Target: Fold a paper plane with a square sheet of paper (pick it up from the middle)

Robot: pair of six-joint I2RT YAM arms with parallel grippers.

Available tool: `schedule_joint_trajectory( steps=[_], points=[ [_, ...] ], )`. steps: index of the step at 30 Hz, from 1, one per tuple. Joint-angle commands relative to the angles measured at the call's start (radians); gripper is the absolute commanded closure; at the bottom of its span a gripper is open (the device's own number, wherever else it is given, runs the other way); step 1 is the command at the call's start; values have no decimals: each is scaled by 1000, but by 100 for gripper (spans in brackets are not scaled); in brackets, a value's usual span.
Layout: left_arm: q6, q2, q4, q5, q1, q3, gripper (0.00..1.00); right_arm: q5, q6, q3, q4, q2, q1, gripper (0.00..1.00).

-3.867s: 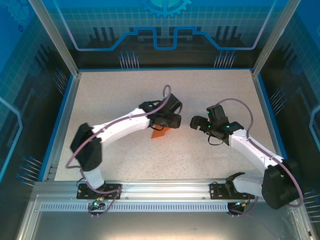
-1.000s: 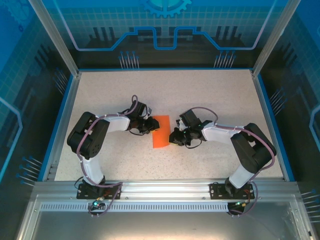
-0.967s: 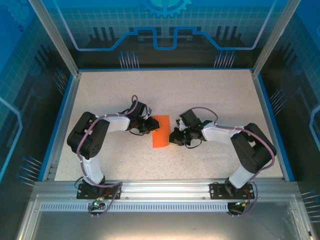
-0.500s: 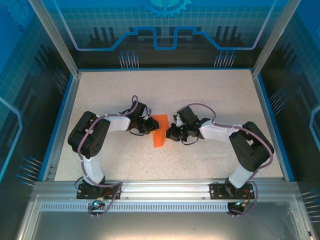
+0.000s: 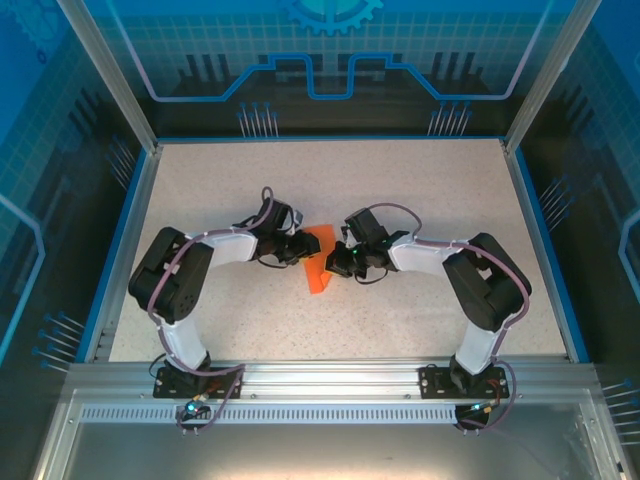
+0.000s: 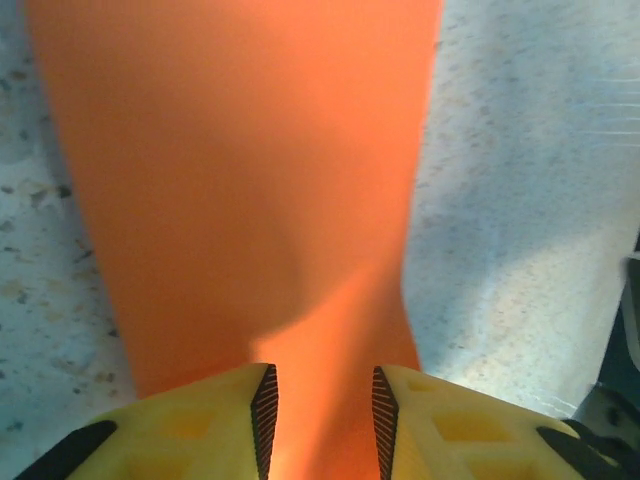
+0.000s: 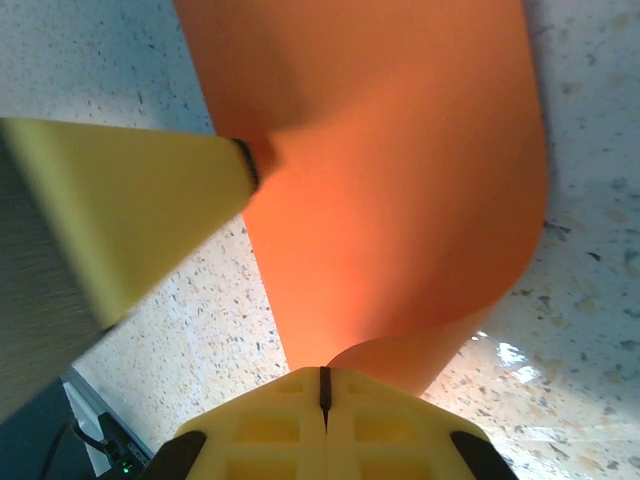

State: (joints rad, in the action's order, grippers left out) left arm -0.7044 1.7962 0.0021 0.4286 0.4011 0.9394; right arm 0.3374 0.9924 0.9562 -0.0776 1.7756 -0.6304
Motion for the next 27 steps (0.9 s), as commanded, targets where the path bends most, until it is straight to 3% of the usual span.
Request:
schedule_joint_trajectory(
  steps=[1, 10, 27],
  points=[
    [39, -37, -43, -40, -12, 27, 64, -26, 7, 26, -43, 18, -15, 95],
    [63, 70, -108, -117, -13, 78, 72, -13, 4, 25, -9, 15, -15, 95],
    [65, 117, -127, -117, -13, 61, 80, 26, 54, 59, 144, 89, -22, 95]
  ],
)
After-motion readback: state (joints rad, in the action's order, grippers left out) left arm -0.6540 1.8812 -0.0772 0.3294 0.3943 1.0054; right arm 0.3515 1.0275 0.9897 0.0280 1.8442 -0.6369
